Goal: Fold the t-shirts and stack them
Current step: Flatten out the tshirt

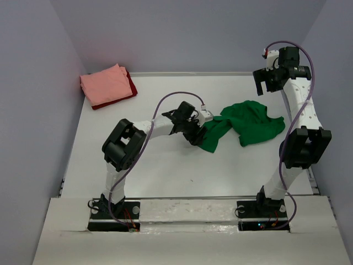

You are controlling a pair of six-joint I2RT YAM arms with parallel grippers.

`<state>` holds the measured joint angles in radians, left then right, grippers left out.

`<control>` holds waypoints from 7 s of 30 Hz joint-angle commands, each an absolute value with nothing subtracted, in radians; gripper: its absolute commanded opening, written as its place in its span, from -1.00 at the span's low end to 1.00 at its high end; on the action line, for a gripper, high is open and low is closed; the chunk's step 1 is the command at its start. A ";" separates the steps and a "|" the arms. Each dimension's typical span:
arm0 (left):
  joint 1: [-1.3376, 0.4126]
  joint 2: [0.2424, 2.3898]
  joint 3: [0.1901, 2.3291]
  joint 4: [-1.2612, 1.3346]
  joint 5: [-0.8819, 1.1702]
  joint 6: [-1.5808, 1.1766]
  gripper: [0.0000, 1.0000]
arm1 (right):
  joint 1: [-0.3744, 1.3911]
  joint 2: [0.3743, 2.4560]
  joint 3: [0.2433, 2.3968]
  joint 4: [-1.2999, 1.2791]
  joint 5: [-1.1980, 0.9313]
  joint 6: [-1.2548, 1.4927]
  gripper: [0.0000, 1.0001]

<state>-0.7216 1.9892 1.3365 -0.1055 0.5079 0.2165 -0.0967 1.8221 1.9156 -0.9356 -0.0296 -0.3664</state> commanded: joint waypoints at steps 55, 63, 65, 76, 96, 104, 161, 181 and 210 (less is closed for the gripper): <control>-0.459 1.496 1.193 -0.136 0.262 0.351 -1.00 | -0.074 1.833 1.862 -1.005 -0.127 -0.368 0.99; -0.403 1.459 1.172 -0.159 0.245 0.357 -1.00 | -0.054 1.835 1.842 -1.097 -0.251 -0.413 0.99; -0.391 1.454 1.157 -0.164 0.241 0.356 -1.00 | -0.029 1.819 1.800 -1.121 -0.290 -0.443 0.99; -0.348 1.457 1.124 -0.163 0.190 0.341 -1.00 | 0.052 1.758 1.609 -1.157 -0.350 -0.505 0.99; -0.310 1.440 1.068 -0.161 0.213 0.334 -1.00 | 0.317 1.928 1.549 -1.009 -0.356 -0.492 0.96; -0.310 1.447 1.069 -0.156 0.225 0.328 -1.00 | 0.374 2.028 1.707 -0.973 -0.362 -0.534 0.99; -0.310 1.476 1.071 -0.156 0.252 0.334 -1.00 | 0.474 2.028 1.695 -0.974 -0.341 -0.532 -0.06; -0.308 1.466 1.075 -0.152 0.242 0.327 -1.00 | 0.474 2.023 1.690 -0.963 -0.284 -0.512 -1.00; -0.196 1.405 1.408 -0.155 0.094 0.321 -1.00 | 0.065 1.715 1.957 -0.853 0.049 -0.474 -1.00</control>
<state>-0.2398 1.4719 1.3624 -0.1829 0.1284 0.3058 0.1516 1.7279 1.8988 -0.9096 -0.0082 -0.4858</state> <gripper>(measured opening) 0.015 0.012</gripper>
